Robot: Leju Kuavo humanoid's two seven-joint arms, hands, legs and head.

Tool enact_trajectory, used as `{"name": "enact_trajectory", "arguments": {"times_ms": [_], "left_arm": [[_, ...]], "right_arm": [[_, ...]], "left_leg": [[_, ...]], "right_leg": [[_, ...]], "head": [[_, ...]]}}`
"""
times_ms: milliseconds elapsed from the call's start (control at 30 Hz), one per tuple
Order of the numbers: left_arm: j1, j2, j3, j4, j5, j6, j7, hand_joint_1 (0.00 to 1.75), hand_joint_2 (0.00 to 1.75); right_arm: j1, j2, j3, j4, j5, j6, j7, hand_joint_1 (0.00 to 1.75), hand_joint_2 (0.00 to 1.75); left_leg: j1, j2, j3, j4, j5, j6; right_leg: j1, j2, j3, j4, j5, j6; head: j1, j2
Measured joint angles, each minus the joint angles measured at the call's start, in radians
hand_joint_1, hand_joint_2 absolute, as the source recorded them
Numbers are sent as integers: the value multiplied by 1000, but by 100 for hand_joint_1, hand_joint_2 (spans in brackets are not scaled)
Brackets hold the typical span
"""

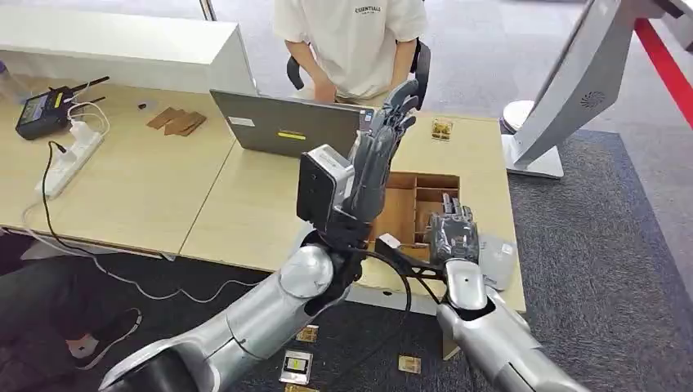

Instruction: Pass the card to the sensor for recognition and then transmit it.

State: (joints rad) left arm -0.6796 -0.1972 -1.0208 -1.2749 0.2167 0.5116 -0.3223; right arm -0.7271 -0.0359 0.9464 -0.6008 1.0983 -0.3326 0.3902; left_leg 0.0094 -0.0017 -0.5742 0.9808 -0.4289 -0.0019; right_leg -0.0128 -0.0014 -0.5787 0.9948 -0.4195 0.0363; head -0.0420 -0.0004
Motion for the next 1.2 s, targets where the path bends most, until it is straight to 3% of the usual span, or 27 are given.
{"name": "enact_trajectory", "arguments": {"times_ms": [867,900,933,967,1000,1200], "left_arm": [[4,0,1,1,-16,-13,14,0,0],[5,0,0,1,-17,-13,15,0,0],[5,0,0,1,-18,-13,15,0,0],[6,0,0,1,-18,-13,15,0,0],[6,0,0,1,-19,-13,15,0,0],[8,0,-1,2,-19,-14,15,0,0]], "right_arm": [[-17,6,0,2,3,-22,-12,0,175],[-17,6,0,2,3,-22,-14,24,175],[-17,6,0,2,3,-21,-14,112,175],[-18,7,0,2,2,-21,-14,155,175],[-17,7,1,4,1,-18,-15,175,175],[-15,8,5,17,-4,5,-24,175,175]], "left_leg": [[0,0,1,0,0,0],[0,0,1,0,0,0],[0,0,1,0,0,0],[0,0,1,0,0,0],[0,0,1,0,0,0],[0,0,1,0,0,0]], "right_leg": [[0,0,1,0,0,0],[0,0,1,0,0,0],[0,0,1,0,0,0],[0,0,1,0,0,0],[0,0,1,0,0,0],[0,0,1,0,0,0]], "head": [[0,0],[0,0],[0,0],[0,0],[0,0],[0,0]]}}
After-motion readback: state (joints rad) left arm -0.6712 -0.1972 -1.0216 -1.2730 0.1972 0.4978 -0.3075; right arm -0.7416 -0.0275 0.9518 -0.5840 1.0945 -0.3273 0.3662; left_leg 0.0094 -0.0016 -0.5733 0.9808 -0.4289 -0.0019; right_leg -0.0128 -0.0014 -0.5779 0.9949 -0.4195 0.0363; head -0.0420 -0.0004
